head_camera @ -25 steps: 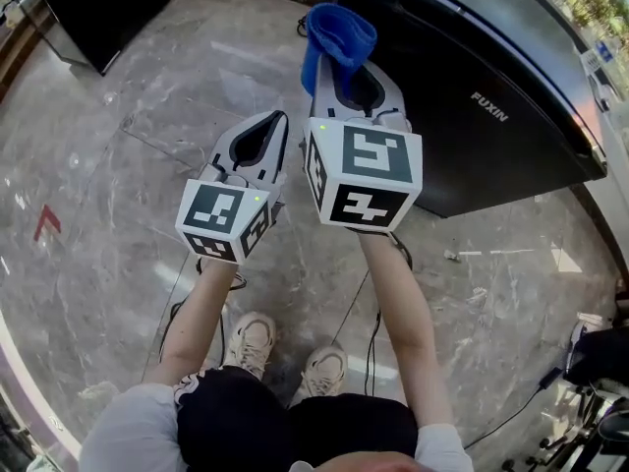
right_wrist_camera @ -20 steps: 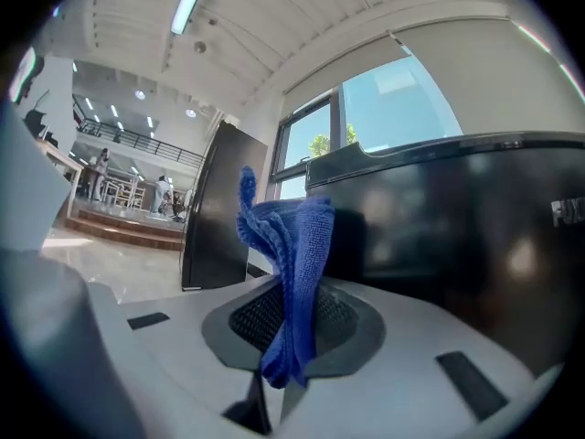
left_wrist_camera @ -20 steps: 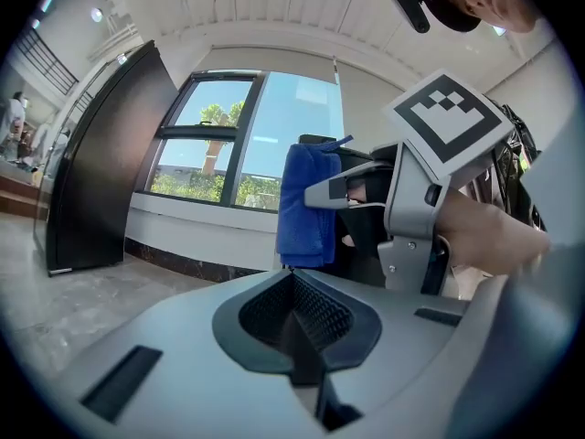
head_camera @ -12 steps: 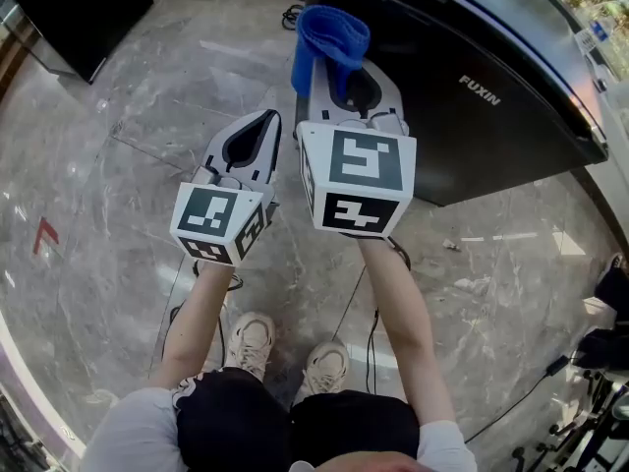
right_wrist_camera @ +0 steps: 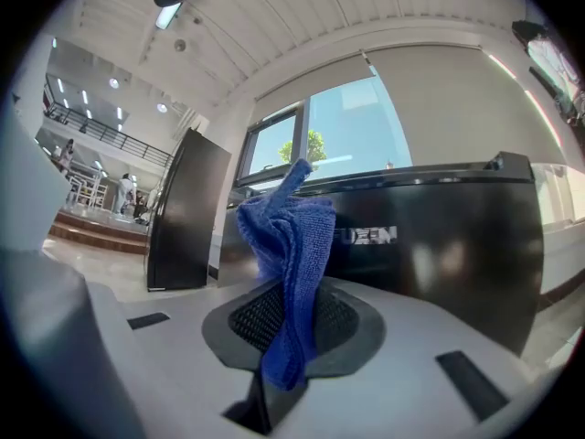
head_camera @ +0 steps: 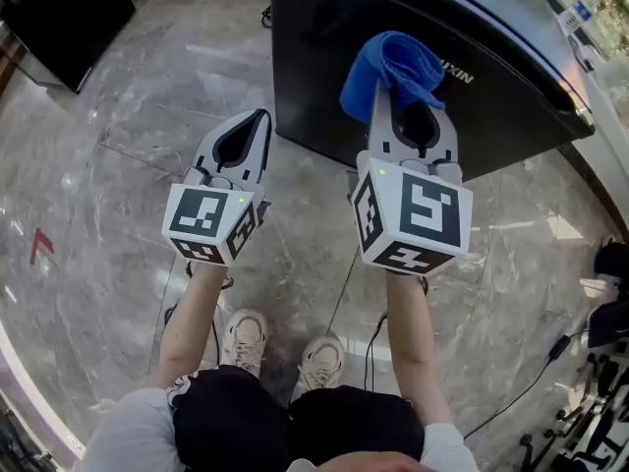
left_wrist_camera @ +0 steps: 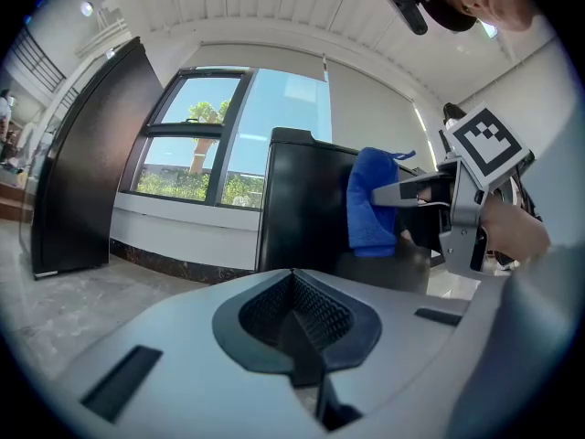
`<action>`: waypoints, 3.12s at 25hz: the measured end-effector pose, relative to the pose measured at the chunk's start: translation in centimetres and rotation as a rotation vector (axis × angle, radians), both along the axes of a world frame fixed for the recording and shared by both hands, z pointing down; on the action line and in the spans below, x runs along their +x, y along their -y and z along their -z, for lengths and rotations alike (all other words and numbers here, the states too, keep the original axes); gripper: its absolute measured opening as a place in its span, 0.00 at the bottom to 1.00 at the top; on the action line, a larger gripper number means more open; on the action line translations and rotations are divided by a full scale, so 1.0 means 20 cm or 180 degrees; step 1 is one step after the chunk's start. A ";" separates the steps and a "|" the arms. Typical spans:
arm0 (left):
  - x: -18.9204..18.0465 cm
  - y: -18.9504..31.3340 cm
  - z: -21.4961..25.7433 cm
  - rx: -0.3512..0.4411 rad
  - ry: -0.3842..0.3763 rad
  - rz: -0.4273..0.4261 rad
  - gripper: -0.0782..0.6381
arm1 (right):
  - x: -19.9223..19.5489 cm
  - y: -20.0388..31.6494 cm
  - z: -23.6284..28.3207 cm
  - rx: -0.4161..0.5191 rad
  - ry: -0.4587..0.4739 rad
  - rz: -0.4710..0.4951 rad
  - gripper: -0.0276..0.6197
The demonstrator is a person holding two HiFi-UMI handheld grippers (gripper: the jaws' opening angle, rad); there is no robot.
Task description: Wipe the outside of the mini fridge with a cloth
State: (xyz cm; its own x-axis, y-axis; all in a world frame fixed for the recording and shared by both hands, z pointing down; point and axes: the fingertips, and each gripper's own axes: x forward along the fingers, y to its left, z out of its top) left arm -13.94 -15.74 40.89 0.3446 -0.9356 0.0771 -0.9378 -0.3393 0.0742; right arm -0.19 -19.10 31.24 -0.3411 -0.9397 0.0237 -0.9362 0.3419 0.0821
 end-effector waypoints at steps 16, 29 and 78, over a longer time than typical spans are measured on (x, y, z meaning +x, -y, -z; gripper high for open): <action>0.09 -0.01 0.01 0.0029 -0.0029 -0.0146 0.12 | 0.72 -0.11 0.03 0.0044 0.0196 -0.1020 0.15; 0.08 -0.01 0.01 0.0019 -0.0051 -0.0138 0.12 | 1.23 -0.16 0.03 0.0098 0.0525 -0.1793 0.15; -0.23 0.02 -0.09 -0.0101 -0.0160 0.0308 0.12 | -0.65 0.12 -0.27 -0.0113 -0.0201 0.0584 0.15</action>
